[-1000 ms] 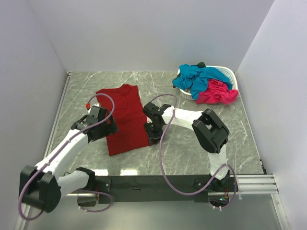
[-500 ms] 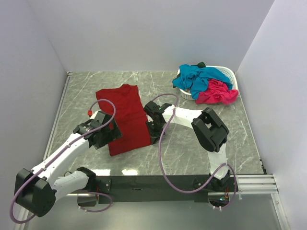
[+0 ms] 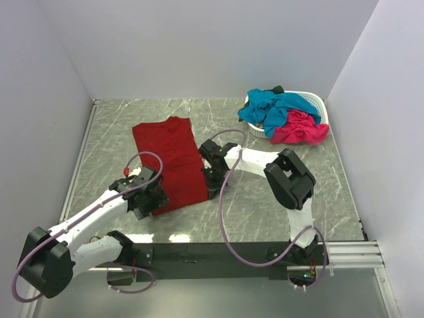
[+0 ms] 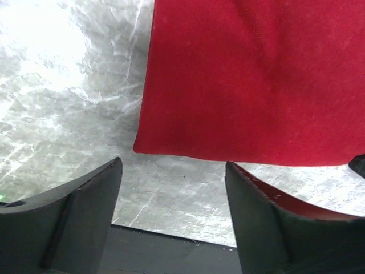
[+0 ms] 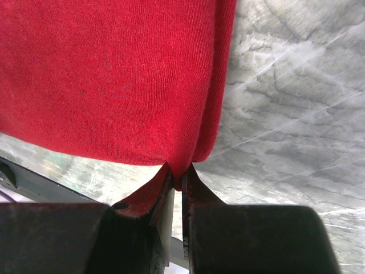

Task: Fold and stack the t-shirts
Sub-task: Fold the tshirt

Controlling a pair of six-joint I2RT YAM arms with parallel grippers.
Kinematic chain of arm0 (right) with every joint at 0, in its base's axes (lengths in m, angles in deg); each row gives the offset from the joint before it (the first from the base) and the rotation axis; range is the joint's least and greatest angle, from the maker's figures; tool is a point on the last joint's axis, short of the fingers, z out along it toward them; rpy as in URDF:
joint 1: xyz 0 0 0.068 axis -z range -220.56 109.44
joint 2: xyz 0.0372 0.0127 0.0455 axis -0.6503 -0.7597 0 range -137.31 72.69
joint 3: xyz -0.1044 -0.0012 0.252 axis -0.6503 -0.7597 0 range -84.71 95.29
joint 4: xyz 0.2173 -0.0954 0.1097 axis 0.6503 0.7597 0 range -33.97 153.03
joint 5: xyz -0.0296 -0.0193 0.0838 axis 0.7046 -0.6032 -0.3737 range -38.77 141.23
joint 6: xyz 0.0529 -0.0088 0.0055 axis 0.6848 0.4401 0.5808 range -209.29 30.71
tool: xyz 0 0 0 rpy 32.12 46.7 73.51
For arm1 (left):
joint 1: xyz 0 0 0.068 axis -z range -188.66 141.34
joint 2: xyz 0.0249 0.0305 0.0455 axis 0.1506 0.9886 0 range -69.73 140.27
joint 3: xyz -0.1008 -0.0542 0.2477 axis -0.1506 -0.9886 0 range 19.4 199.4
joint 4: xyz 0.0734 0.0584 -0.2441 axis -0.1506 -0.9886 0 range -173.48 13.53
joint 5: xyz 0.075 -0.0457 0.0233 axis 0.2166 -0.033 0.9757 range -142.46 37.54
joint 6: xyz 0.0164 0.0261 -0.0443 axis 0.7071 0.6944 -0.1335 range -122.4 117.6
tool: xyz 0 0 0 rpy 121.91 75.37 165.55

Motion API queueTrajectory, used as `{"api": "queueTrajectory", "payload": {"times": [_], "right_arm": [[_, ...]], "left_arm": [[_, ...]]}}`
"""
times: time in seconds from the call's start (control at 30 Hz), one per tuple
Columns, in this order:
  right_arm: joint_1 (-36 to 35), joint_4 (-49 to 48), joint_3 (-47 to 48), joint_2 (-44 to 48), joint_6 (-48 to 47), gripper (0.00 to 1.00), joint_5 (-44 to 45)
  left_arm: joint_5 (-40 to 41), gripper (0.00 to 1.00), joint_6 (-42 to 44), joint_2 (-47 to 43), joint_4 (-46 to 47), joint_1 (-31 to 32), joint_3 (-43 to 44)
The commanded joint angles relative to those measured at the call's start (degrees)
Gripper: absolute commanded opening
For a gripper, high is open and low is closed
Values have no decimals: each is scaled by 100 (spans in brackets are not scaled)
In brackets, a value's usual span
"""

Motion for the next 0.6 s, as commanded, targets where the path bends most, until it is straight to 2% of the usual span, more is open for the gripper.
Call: {"api": "queueTrajectory", "payload": {"times": [0.0, 0.27, 0.57], "right_arm": [[28, -232, 10, -249, 11, 4, 157], [19, -188, 45, -240, -50, 4, 201], [19, -180, 45, -240, -59, 3, 219]], "left_arm": [[128, 77, -210, 56, 227, 81, -90], [136, 63, -456, 74, 280, 90, -266], [233, 55, -632, 170, 367, 81, -424]]}}
